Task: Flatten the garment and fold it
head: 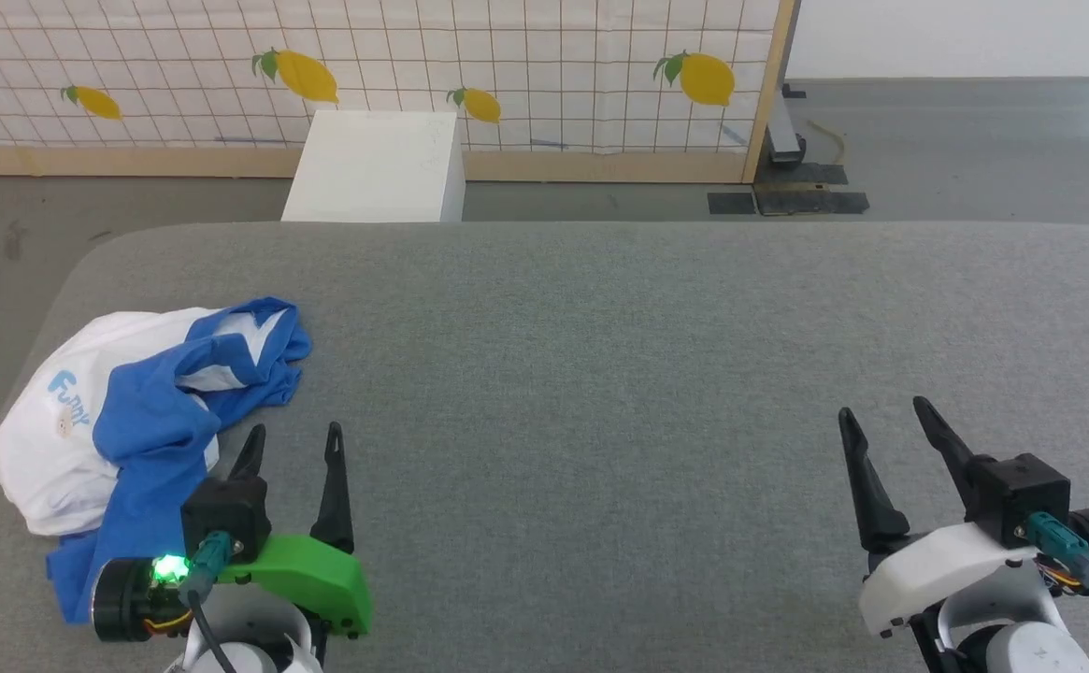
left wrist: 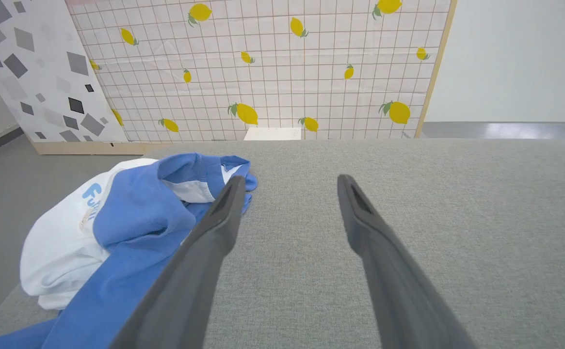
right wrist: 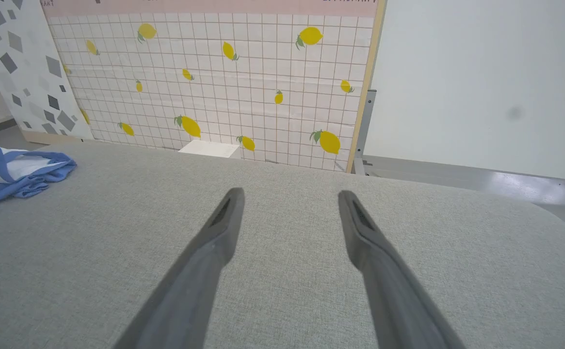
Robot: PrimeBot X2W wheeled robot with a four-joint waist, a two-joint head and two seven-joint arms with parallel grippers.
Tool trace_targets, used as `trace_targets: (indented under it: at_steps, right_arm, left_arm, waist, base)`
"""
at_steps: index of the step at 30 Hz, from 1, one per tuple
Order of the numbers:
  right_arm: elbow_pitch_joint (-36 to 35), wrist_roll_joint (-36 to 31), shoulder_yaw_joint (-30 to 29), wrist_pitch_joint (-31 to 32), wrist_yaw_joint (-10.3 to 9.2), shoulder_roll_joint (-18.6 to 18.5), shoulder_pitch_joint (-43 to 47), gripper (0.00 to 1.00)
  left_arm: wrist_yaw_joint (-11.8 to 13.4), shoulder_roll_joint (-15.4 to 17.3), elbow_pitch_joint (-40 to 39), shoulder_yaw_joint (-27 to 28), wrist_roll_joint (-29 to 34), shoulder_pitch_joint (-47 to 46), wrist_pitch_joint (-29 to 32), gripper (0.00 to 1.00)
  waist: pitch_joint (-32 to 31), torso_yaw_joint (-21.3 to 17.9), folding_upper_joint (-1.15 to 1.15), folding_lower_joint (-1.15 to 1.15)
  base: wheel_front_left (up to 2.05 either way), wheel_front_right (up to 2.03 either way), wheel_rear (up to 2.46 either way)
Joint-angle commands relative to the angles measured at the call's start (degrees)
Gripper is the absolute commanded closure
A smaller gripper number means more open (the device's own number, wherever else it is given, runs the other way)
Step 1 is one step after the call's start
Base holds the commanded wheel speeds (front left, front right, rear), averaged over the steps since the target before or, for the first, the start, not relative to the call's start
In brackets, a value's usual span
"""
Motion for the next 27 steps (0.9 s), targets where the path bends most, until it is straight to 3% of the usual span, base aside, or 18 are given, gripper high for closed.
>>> trace_targets:
  at_steps: [1, 12, 27]
  right_arm:
    - [0.37, 0.71, -0.25, -0.67, -0.01, 0.01, 0.73, 0.00]
    - [1.15, 1.63, -0.52, -1.96, -0.02, 0.01, 1.18, 0.00]
    - [2.77, 3.20, -0.60, -3.87, -0.03, 0.01, 1.94, 0.00]
  left_arm:
    - [0.36, -0.03, 0.21, -0.14, -0.59, 0.36, -0.54, 0.00]
    - [1.01, -0.06, 0.33, -0.16, -1.83, 0.82, -1.81, 0.00]
    - [2.13, -0.09, 0.39, 0.13, -3.58, 2.07, -3.72, 0.00]
  waist:
    - [-0.02, 0.15, 0.00, 0.00]
    - [-0.12, 2.71, 0.00, 0.00]
    - [-0.35, 9.35, 0.00, 0.00]
  base:
    - [0.00, 0.00, 0.00]
    - [0.00, 0.00, 0.00]
    - [0.00, 0.00, 0.00]
